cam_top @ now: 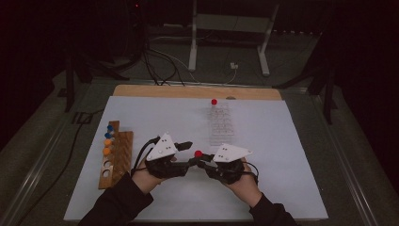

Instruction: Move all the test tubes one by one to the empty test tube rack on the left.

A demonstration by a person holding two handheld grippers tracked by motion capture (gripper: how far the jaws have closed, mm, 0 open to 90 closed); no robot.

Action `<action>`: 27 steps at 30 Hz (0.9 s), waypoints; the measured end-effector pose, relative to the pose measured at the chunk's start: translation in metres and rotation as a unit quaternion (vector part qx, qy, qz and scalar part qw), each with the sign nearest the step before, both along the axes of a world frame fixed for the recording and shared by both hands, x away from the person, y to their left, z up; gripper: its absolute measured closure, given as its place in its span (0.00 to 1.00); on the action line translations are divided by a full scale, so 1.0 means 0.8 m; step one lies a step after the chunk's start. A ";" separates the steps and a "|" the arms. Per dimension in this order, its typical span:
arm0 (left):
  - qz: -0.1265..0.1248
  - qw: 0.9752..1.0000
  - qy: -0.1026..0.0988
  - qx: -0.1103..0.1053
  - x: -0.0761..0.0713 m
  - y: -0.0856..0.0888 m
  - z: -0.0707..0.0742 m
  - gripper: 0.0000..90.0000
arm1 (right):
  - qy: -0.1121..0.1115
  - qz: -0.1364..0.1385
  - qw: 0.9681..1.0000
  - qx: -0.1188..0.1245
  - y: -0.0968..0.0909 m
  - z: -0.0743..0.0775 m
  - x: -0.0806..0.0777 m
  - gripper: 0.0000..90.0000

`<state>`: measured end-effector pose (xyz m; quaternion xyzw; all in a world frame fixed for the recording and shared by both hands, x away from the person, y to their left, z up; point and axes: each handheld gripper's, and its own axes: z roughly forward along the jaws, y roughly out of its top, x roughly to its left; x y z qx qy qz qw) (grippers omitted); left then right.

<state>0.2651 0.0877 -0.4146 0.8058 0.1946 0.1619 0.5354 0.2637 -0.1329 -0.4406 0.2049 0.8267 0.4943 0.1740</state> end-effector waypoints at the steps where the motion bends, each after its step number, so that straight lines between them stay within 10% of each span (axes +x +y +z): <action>1: -0.002 1.000 -0.001 0.002 0.000 -0.002 -0.001 0.57 | 0.001 0.001 1.000 0.000 0.000 0.000 0.000 0.83; 17: -0.013 1.000 -0.005 0.007 0.003 -0.009 0.004 0.80 | 0.002 -0.002 1.000 0.005 -0.001 0.003 0.000 0.82; 27: 0.016 1.000 -0.022 0.010 0.001 0.022 0.027 0.80 | 0.003 -0.024 0.999 0.036 -0.018 0.009 0.006 0.39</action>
